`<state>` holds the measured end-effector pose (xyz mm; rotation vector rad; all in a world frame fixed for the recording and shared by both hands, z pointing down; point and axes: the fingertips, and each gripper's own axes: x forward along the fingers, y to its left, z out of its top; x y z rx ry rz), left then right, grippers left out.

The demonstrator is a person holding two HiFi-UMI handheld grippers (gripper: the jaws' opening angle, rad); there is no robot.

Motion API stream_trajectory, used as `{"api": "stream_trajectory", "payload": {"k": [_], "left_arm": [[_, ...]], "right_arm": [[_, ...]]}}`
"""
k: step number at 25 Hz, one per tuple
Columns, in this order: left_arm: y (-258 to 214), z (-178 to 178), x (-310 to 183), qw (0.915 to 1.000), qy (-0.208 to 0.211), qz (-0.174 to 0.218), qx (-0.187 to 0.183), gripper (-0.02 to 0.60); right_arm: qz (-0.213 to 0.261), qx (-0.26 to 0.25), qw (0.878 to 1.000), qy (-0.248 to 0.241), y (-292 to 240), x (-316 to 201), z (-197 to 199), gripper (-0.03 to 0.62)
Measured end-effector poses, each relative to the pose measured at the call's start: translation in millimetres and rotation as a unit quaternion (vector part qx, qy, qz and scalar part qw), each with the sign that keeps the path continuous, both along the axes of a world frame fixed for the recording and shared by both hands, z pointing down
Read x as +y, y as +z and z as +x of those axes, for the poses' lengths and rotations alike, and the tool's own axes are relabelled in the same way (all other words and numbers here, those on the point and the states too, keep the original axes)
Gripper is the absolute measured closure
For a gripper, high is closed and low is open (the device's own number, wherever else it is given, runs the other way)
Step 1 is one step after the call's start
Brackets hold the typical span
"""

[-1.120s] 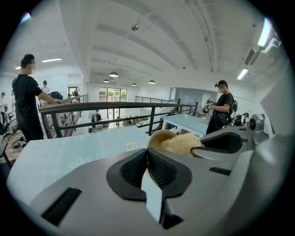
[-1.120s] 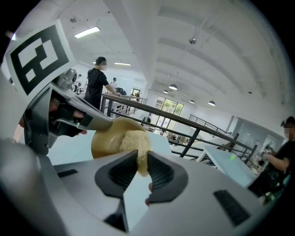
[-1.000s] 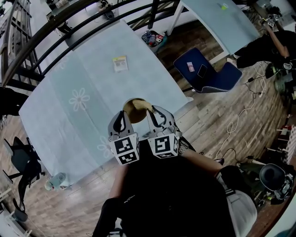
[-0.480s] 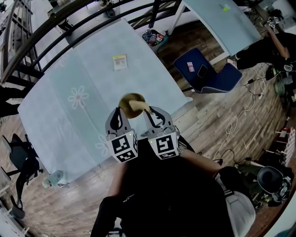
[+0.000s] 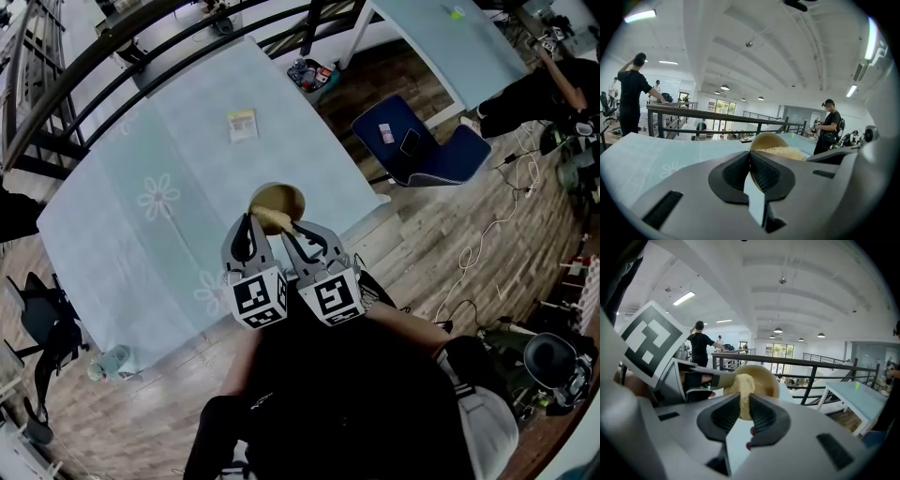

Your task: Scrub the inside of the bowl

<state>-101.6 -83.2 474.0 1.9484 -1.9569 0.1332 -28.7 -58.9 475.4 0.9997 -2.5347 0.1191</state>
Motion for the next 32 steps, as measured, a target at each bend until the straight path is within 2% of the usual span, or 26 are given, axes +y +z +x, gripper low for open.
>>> {"api": "stream_trajectory", "payload": {"k": [8, 16, 23, 32], "left_arm": [[3, -10, 2, 0.9995, -0.021, -0.011, 0.019, 0.561], [4, -26, 8, 0.998, -0.04, -0.022, 0.044, 0.56], [14, -20, 13, 0.9982, 0.003, -0.046, 0.039, 0.56], [24, -5, 17, 0.9944, 0.056, -0.08, 0.041, 0.56]], "right_arm": [[0.029, 0.074, 0.996, -0.037, 9, 11, -7, 0.536], [0.057, 0.112, 0.991, -0.046, 16, 11, -7, 0.537], [0.058, 0.148, 0.987, -0.02, 23, -3, 4, 0.536], [0.063, 0.158, 0.985, 0.031, 22, -19, 21, 0.536]]}}
